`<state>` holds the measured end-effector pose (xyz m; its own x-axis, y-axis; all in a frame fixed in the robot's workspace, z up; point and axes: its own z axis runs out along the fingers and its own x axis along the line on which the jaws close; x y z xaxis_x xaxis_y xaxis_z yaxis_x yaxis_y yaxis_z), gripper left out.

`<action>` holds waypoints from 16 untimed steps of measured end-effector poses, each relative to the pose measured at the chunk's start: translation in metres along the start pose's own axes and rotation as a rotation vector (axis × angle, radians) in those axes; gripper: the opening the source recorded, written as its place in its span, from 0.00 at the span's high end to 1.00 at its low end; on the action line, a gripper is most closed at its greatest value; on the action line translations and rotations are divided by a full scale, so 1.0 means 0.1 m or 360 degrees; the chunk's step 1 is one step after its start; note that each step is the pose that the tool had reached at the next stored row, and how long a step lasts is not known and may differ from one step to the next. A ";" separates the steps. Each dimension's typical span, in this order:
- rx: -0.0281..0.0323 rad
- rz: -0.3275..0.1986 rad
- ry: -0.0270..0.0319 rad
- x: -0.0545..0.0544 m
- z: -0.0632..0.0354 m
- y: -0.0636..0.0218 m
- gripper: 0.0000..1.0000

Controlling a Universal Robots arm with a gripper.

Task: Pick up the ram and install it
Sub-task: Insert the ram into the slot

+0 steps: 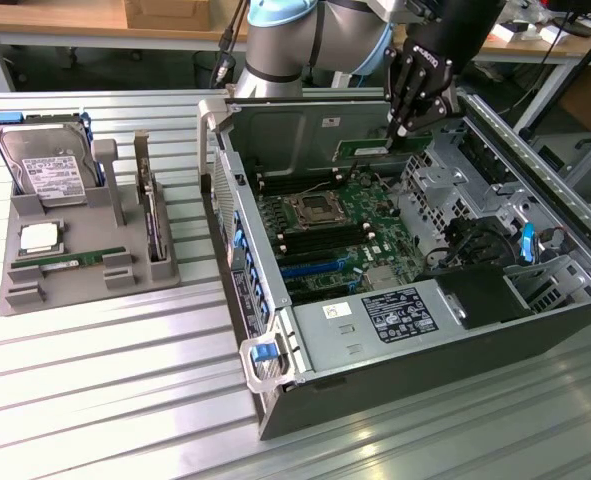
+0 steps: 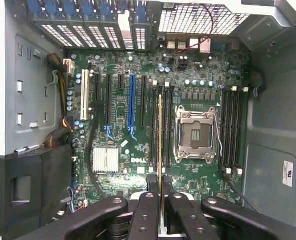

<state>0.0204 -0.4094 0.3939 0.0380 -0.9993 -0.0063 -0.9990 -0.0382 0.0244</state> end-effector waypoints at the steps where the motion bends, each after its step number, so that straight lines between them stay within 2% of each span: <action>1: 0.00000 0.0000 0.00001 0.00 0.005 0.000 0.87; 16: 0.00000 0.0000 0.00012 0.00 0.063 -0.001 0.87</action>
<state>0.0204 -0.4094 0.3877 0.0380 -0.9993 -0.0055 -0.9990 -0.0381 0.0244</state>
